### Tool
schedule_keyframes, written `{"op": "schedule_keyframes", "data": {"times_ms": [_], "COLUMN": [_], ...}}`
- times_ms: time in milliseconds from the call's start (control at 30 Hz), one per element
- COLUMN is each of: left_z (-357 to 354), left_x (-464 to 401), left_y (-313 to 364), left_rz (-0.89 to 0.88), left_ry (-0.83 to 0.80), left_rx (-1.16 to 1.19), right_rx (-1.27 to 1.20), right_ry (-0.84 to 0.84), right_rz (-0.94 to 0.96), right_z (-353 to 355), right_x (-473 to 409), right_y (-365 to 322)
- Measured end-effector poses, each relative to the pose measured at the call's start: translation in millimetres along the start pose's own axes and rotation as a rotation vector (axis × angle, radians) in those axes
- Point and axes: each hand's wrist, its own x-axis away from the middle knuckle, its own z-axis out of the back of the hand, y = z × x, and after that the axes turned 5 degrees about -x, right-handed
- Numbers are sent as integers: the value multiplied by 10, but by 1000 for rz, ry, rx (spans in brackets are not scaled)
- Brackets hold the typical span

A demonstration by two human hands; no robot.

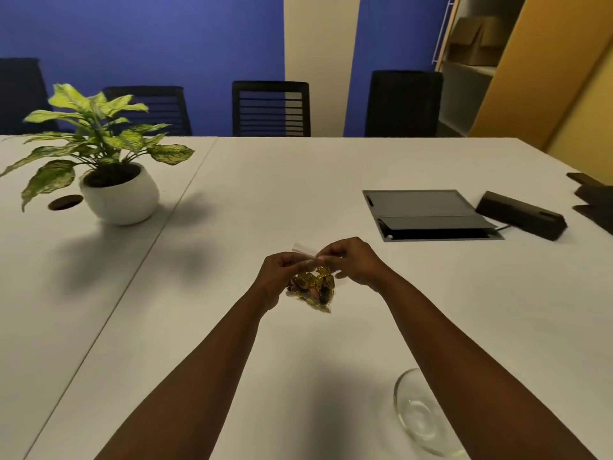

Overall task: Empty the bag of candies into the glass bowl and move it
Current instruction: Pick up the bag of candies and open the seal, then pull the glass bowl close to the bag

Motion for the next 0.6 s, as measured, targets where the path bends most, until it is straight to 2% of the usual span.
{"op": "schedule_keyframes", "data": {"times_ms": [100, 200, 267, 400, 467, 600], "left_z": [-102, -142, -160, -198, -212, -285], "left_x": [-27, -45, -46, -33, -22, 11], "left_y": [-26, -60, -84, -132, -141, -179], "left_rz": [26, 42, 56, 77, 83, 108], "left_ry": [27, 55, 66, 69, 73, 94], "left_rx": [42, 73, 73, 83, 99, 108], "right_rx": [-137, -234, -108, 304, 430, 457], "right_ry": [-4, -23, -105, -406, -514, -510], "right_rz": [-31, -155, -295, -625, -727, -766], "right_z": [147, 395, 567, 730, 718, 655], "right_x": [73, 179, 294, 601, 731, 923], "right_y": [124, 368, 626, 1160, 1354, 1558]}}
